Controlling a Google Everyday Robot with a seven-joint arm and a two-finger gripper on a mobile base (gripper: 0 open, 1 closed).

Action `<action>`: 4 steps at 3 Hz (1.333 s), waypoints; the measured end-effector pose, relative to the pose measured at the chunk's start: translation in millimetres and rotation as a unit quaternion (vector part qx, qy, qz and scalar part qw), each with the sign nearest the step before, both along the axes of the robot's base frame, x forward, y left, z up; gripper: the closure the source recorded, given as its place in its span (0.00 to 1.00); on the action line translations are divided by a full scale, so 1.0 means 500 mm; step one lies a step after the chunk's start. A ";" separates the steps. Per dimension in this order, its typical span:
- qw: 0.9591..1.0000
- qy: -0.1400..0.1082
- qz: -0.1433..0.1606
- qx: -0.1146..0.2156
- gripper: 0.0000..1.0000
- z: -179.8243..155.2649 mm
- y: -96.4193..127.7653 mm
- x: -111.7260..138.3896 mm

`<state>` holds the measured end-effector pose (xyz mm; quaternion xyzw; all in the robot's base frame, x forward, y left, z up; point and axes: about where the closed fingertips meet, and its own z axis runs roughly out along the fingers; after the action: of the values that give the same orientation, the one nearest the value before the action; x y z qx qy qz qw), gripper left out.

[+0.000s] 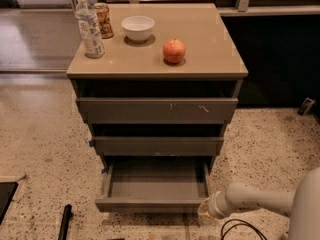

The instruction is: Close bottom drawer

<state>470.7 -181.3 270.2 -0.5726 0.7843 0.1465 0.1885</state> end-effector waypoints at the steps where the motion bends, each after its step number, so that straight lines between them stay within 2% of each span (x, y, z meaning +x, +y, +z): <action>1: 1.000 -0.011 -0.003 0.029 1.00 -0.123 0.036 0.038; 2: 1.000 -0.011 -0.002 0.025 1.00 -0.126 0.038 0.036; 3: 0.998 -0.051 0.003 0.023 1.00 -0.135 0.047 0.057; 4: 0.994 -0.105 -0.002 0.023 1.00 -0.143 0.050 0.096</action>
Offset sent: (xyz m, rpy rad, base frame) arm 0.0139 0.0168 -0.0470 0.0515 -0.0175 0.0027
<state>518.8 -156.1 198.8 -0.5784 0.7579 0.1034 0.2836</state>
